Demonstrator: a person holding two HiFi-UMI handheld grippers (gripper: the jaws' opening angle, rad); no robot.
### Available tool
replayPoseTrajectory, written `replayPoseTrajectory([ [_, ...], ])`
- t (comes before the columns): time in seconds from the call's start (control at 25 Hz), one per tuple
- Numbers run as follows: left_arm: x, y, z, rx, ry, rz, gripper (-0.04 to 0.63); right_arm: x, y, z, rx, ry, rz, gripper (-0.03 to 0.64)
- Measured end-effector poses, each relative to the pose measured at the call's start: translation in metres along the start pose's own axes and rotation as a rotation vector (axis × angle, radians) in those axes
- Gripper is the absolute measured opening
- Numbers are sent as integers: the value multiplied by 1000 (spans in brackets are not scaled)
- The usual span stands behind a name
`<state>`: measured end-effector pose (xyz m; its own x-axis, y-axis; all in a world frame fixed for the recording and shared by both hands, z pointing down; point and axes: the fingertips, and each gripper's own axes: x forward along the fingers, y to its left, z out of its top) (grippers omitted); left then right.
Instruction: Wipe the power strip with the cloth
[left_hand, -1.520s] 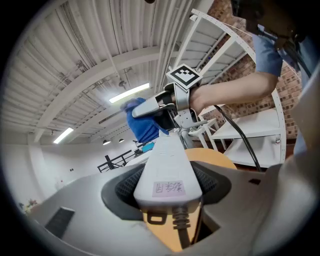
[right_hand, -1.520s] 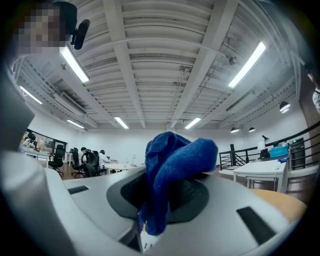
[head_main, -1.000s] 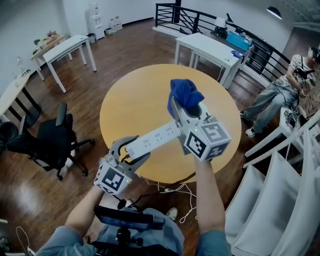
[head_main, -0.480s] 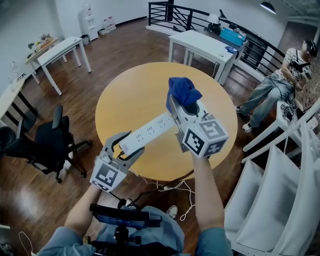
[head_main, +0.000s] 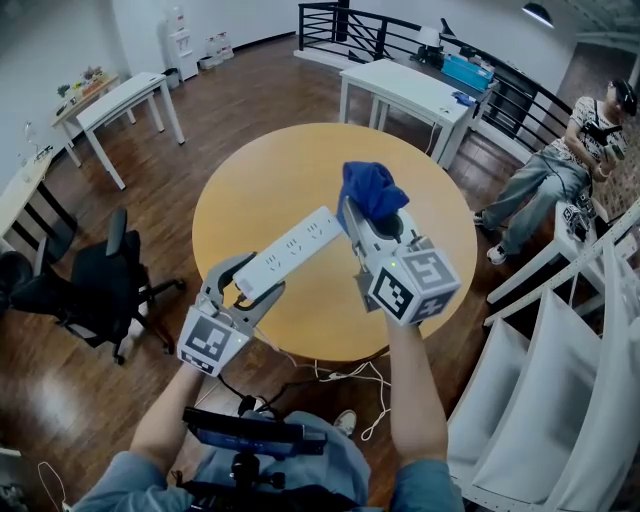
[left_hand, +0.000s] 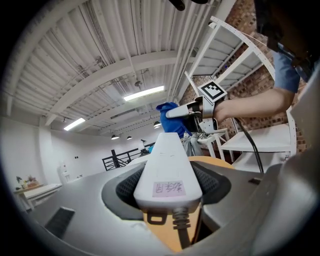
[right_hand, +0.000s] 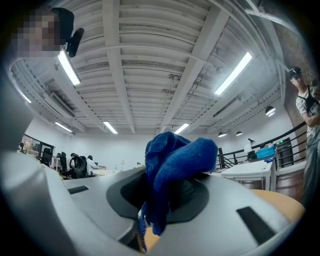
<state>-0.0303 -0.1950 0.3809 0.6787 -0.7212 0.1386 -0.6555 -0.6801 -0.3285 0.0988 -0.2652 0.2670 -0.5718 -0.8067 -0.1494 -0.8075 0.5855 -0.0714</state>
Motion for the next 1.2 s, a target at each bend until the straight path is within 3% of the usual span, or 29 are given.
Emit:
replayPoseTrajectory([
  [0.52,4,13,8,-59,-5,50,290,-9,4,-4,21,-2,9,64],
  [1.2,20,16,8,-158,-4,74,290,-19,55,-26,18,-16,90,64],
])
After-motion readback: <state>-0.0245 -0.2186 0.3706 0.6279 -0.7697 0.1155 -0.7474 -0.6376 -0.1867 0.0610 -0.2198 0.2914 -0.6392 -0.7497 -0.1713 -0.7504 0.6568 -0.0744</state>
